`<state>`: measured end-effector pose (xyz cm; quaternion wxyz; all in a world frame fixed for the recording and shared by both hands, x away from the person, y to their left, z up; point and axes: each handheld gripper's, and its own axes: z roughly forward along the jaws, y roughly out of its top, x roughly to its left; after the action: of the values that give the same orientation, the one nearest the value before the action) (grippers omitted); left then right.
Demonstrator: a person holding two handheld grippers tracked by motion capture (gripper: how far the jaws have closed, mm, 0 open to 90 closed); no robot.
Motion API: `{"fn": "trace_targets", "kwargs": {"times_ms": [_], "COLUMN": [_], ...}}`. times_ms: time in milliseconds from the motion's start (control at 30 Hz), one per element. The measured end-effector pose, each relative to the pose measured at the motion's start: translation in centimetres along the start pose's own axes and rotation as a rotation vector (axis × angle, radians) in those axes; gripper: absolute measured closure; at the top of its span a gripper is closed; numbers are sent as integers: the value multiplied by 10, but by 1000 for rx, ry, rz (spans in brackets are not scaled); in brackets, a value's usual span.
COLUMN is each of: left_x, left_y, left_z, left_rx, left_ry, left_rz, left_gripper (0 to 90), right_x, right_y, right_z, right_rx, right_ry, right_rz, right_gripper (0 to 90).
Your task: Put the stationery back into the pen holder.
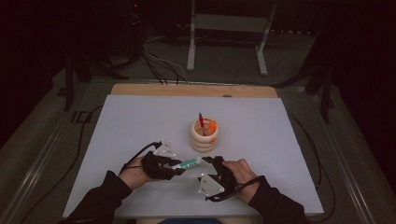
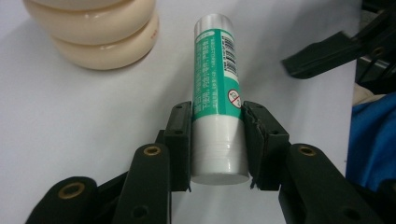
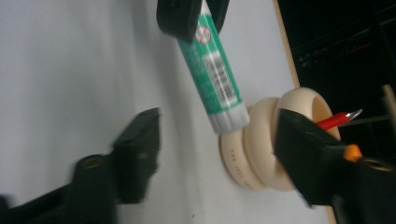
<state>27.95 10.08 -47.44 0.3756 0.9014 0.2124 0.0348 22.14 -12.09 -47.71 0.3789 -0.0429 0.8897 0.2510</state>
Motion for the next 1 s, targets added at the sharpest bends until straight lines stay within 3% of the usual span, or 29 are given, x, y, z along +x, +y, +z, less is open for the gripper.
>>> {"fn": "trace_targets", "kwargs": {"times_ms": [100, 200, 233, 267, 567, 733, 1000], "left_x": [-1, -2, -2, -3, -7, -8, -8], "left_y": [3, 5, 6, 6, 13, 14, 14], "left_z": [1, 3, 4, 4, 7, 7, 8], "left_rx": [5, -1, 3, 2, -18, -14, -5], "left_ry": [-8, -13, -14, -13, -34, -40, -43], "left_rz": [5, -2, 0, -1, -1, 2, -1], "left_gripper": [662, 661, 662, 662, 662, 661, 660], "right_x": [5, 10, 13, 13, 18, 20, 24], "right_y": [4, 7, 7, 8, 16, 20, 22], "right_z": [2, 6, 7, 7, 17, 22, 26], "right_rx": [7, 32, 30, 32, 66, 82, 104], "right_ry": [-26, -70, -102, -99, -119, -153, -143], "right_rz": [-59, -163, -184, -202, -241, -266, -284], "right_gripper": [379, 450, 463, 476, 523, 598, 658]}}
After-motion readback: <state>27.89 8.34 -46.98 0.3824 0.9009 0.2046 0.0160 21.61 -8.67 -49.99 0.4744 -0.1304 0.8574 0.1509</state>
